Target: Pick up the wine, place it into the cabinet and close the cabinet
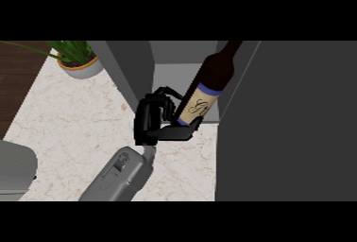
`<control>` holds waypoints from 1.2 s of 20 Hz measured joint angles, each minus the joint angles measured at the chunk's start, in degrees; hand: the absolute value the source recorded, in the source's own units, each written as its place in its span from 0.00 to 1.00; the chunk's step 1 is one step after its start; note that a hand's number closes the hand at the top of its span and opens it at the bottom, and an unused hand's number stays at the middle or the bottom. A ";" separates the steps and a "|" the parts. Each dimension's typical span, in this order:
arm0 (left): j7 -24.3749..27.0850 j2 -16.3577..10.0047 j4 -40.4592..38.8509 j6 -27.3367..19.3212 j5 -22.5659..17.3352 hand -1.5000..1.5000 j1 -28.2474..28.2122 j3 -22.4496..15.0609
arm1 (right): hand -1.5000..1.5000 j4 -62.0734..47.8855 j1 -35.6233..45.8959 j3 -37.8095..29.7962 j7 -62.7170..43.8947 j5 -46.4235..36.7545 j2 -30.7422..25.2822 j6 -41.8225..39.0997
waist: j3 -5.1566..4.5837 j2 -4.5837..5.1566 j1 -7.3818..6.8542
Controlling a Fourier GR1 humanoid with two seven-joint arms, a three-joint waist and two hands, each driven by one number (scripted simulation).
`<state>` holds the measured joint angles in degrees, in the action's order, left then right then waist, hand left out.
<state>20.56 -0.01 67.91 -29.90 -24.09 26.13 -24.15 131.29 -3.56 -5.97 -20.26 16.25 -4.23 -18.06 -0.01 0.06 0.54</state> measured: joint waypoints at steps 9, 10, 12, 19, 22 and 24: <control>7.93 0.00 -10.16 0.18 -6.69 1.00 0.54 -2.33 | 0.00 -2.21 0.38 -0.23 1.48 -0.76 0.19 -0.36 | 0.00 0.03 0.04; 7.80 0.01 -9.96 -0.25 -6.83 1.00 0.31 -2.79 | 0.00 -2.16 1.23 -0.42 0.65 -0.60 -0.13 0.07 | 0.00 0.02 -0.02; 10.52 0.00 -12.42 1.01 -9.15 1.00 0.12 -3.01 | 0.00 -1.02 -0.25 0.14 0.51 -0.52 0.23 -0.20 | -0.01 0.02 0.10; 15.43 0.00 -19.99 6.31 -16.43 1.00 3.91 -0.38 | 0.00 -2.15 -1.00 -0.37 2.25 -0.45 0.45 -0.97 | -0.02 0.10 0.38; 16.77 0.00 -23.34 8.08 -19.66 1.00 6.01 -0.70 | 0.00 -2.51 0.18 0.00 1.69 -0.81 0.62 -0.29 | -0.02 0.12 0.39; 19.02 0.00 -26.87 9.01 -22.66 1.00 7.75 -1.93 | 0.00 -2.33 0.49 0.77 1.42 -1.29 1.06 0.21 | -0.03 0.18 0.64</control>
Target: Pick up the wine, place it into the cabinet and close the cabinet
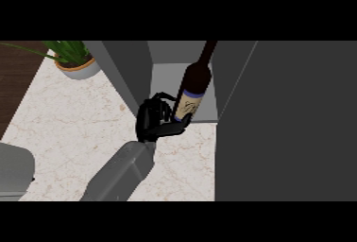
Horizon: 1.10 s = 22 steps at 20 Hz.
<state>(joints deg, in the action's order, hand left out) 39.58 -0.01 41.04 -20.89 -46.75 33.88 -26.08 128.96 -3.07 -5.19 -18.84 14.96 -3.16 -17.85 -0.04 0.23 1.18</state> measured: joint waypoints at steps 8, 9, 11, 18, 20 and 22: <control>0.36 -0.03 -7.25 3.10 -3.42 1.00 6.04 0.04 | 0.00 0.83 -1.78 0.40 0.41 0.27 0.19 -0.68 | 0.01 -0.01 0.02; 0.50 -0.02 -7.96 3.31 -4.58 1.00 6.79 -0.54 | 0.00 -0.20 -0.82 0.04 0.66 0.33 -0.04 -0.69 | 0.00 0.02 0.14; 0.47 -0.01 -9.52 3.36 -6.57 1.00 9.06 -0.77 | 0.00 -0.49 -1.36 -0.73 1.04 1.40 -0.41 -1.36 | 0.00 0.09 0.42; 1.18 0.01 -15.46 5.06 -10.51 1.00 14.92 -0.22 | 0.00 -0.54 -0.79 -0.73 0.49 1.90 -0.71 -1.39 | 0.01 0.19 0.75; 0.86 0.01 -17.21 5.79 -11.17 1.00 16.21 0.03 | 0.00 -1.02 0.12 -1.35 0.31 2.46 -1.07 -1.25 | -0.01 0.22 0.76; 1.06 0.01 -18.98 5.76 -11.80 1.00 17.29 -0.01 | 0.00 -1.19 0.56 -0.92 0.09 2.06 -1.10 -1.18 | -0.01 0.28 0.97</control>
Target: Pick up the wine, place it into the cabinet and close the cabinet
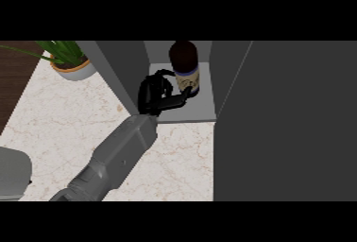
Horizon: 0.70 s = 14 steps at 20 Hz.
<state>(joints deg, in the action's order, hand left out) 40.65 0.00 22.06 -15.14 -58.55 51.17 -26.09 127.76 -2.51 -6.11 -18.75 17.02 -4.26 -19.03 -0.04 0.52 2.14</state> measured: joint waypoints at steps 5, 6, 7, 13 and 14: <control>-1.09 0.00 -4.23 -0.39 -0.15 1.00 2.32 0.45 | 0.00 -0.94 -0.19 1.00 1.31 -1.37 0.66 -0.24 | 0.01 0.06 0.09; -0.84 0.00 -4.28 -0.69 -0.24 1.00 1.87 0.22 | 0.00 -0.48 -0.59 1.76 1.43 -2.18 1.04 -0.14 | 0.02 0.04 0.11; -0.73 0.00 -5.13 -0.20 -0.33 1.00 1.85 0.25 | 0.00 -0.95 -0.52 1.39 1.85 -2.07 0.88 -0.35 | 0.00 0.10 0.23; 1.05 0.10 -9.16 1.33 -0.70 1.00 2.94 1.50 | 0.00 -2.14 1.66 1.44 1.66 -2.47 0.60 0.04 | -0.06 0.35 0.61; 1.71 0.06 -9.45 1.33 -0.80 1.00 3.04 1.75 | 0.00 -1.62 1.58 1.40 1.46 -2.28 0.51 0.04 | -0.07 0.37 0.73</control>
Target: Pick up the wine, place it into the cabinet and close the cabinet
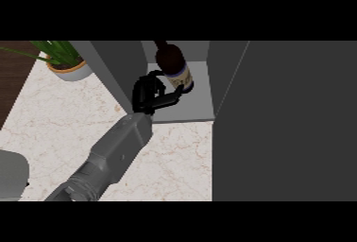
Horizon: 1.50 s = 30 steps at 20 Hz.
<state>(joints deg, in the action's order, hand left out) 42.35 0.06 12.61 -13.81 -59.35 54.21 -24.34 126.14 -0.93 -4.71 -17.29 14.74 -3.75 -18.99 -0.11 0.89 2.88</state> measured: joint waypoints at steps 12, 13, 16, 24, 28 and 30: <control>6.59 0.07 -0.83 1.79 1.04 0.00 0.82 1.24 | 0.00 1.62 -1.75 0.56 0.11 -0.59 0.28 -0.03 | -0.56 0.55 0.01; 6.69 0.08 -0.12 2.10 1.46 0.00 0.54 0.82 | 0.00 1.57 -1.66 0.64 0.15 -1.07 0.43 0.25 | -0.61 0.54 -0.22; 6.74 0.06 1.78 3.01 1.93 0.00 -0.22 0.35 | 0.00 1.94 -2.34 0.12 0.57 -0.94 0.36 0.15 | -0.69 0.47 -0.74; 6.31 -0.03 10.60 -0.72 3.97 0.00 -4.59 -2.90 | 0.00 3.46 -2.16 -0.52 -1.94 -0.18 -0.14 1.20 | -0.45 -0.45 -2.64; 4.10 -1.43 20.91 -3.52 6.18 0.00 -10.33 -6.00 | 0.00 4.77 -3.06 -0.49 -2.48 -0.08 -0.13 1.31 | -0.14 -1.19 -3.84; 1.98 -2.98 27.44 -5.36 7.37 0.00 -13.45 -8.06 | 0.00 4.88 -2.52 -0.16 -3.00 -0.30 0.00 1.74 | -0.02 -1.47 -4.46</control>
<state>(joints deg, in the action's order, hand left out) 44.33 -2.91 40.05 -19.17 -51.98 40.76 -32.40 131.02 -3.45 -4.87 -20.29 14.44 -3.75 -17.26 -0.14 -0.58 -1.58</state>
